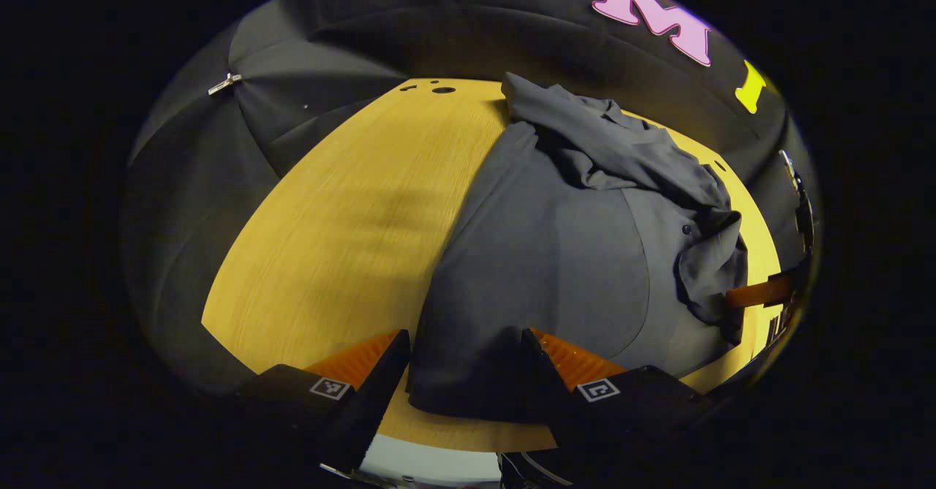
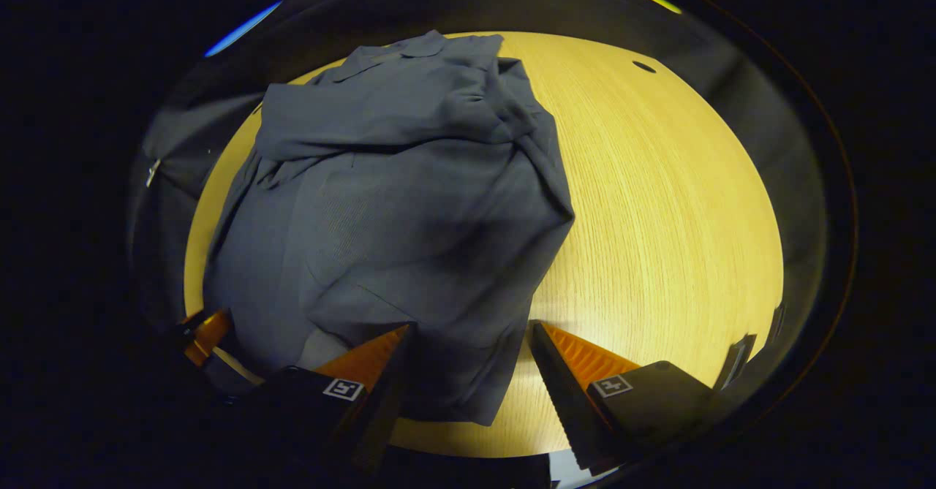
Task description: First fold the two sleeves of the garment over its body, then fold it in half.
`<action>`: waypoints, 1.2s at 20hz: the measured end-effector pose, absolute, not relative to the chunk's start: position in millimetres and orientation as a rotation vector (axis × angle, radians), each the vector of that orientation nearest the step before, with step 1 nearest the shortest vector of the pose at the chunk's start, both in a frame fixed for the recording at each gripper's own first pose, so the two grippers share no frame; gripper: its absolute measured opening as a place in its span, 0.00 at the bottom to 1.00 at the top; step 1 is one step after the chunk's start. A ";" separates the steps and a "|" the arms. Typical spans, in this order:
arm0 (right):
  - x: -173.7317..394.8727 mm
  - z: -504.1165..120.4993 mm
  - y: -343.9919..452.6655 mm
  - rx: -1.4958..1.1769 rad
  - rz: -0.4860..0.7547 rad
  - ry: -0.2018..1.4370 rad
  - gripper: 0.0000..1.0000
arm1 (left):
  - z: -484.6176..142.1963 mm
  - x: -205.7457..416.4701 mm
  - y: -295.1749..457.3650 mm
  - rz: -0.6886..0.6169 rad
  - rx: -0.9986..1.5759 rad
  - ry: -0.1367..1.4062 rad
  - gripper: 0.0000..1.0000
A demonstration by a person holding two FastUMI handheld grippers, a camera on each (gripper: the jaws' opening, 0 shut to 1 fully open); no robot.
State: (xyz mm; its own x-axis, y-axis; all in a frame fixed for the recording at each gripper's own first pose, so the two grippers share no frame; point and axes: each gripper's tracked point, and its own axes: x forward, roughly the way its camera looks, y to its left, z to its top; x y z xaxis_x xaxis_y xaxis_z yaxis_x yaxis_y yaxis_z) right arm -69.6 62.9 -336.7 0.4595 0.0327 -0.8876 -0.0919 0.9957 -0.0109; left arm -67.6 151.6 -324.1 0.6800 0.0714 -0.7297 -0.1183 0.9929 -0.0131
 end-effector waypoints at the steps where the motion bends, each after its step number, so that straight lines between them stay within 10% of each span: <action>1: -71.0 -338.6 64.4 -0.091 0.086 1.091 0.95 | -325.7 -66.4 150.1 0.106 -0.042 0.820 0.92; 4: -69.1 -337.6 71.9 -0.080 0.091 1.087 0.74 | -324.7 -67.4 144.9 0.103 -0.040 0.818 0.96; 11: -61.7 -338.9 81.8 0.096 0.126 1.111 0.07 | -325.8 -62.8 118.4 0.074 -0.045 0.842 0.47; 14: -60.5 -334.9 80.1 0.173 0.139 1.118 0.07 | -322.3 -59.8 106.7 0.035 -0.054 0.833 0.08; 24: -39.2 -286.6 77.7 0.171 0.219 0.975 0.07 | -246.2 -39.4 94.7 -0.022 -0.235 0.716 0.06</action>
State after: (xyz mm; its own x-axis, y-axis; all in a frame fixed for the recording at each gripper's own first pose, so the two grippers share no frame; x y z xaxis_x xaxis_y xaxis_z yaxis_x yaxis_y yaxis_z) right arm -39.2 77.7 -286.6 0.5419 0.2598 -0.7993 -0.1067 0.9646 0.2412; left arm -39.4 94.7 -246.2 0.7552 -0.1004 -0.6477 -0.0598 0.9735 -0.2206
